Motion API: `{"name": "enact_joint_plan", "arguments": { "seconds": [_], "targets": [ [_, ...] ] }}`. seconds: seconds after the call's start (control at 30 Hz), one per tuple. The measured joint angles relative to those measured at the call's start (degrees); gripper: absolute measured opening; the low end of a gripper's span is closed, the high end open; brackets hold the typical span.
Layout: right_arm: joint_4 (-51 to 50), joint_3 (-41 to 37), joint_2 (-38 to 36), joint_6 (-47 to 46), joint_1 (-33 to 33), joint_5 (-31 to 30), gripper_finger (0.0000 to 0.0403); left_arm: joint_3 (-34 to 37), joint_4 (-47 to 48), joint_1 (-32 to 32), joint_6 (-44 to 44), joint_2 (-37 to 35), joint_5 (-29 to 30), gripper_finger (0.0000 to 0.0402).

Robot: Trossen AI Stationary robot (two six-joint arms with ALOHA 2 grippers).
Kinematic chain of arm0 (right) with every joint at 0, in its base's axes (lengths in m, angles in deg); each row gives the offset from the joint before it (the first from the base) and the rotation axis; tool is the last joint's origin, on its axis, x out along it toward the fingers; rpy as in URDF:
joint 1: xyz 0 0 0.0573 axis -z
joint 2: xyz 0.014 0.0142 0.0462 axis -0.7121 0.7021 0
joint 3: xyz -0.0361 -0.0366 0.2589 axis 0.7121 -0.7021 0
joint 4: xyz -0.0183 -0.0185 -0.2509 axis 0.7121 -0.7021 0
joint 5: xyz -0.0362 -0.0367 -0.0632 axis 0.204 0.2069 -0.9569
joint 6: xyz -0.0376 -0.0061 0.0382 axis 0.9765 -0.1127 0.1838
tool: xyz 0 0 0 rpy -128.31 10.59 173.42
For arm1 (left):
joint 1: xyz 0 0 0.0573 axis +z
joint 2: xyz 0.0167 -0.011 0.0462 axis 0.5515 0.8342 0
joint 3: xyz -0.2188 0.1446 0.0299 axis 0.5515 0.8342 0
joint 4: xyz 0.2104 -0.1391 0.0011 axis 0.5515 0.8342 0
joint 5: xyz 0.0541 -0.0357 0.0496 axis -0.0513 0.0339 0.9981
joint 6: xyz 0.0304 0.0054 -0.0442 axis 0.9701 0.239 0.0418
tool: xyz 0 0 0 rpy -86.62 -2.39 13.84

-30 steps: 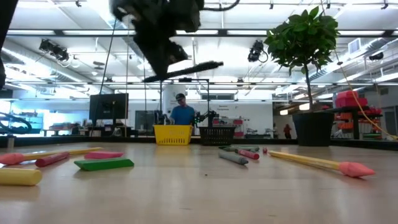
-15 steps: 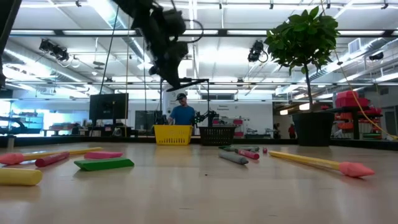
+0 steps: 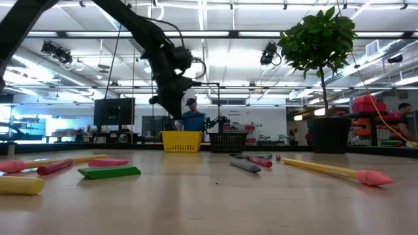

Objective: Sort crayons/erasers/pens/pencils in bins
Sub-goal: Put the black pen into the top yellow bin, then put the top green crayon into the bottom yellow bin

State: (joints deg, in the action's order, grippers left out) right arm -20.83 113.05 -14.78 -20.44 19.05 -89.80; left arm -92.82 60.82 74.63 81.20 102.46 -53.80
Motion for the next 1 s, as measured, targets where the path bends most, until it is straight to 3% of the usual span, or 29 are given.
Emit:
{"name": "enact_joint_plan", "arguments": {
  "seconds": [0.33, 0.7, 1.0],
  "targets": [
    [0.0, 0.0, -5.4, 4.4, 2.4, 0.0, 0.0042, 0.0, -0.1, 0.6, -12.1, 1.8, -0.5, 0.0048],
    [0.0, 0.0, -6.1, 7.4, 2.4, 0.0, 0.0042, 0.0, 1.5, 0.6, -11.6, 1.8, -1.5, 0.0120],
    [0.0, 0.0, -6.1, 7.5, 2.4, 0.0, 0.0042, 0.0, 2.8, 0.3, -11.2, -2.1, -5.1, 0.0137]
  ]
}}
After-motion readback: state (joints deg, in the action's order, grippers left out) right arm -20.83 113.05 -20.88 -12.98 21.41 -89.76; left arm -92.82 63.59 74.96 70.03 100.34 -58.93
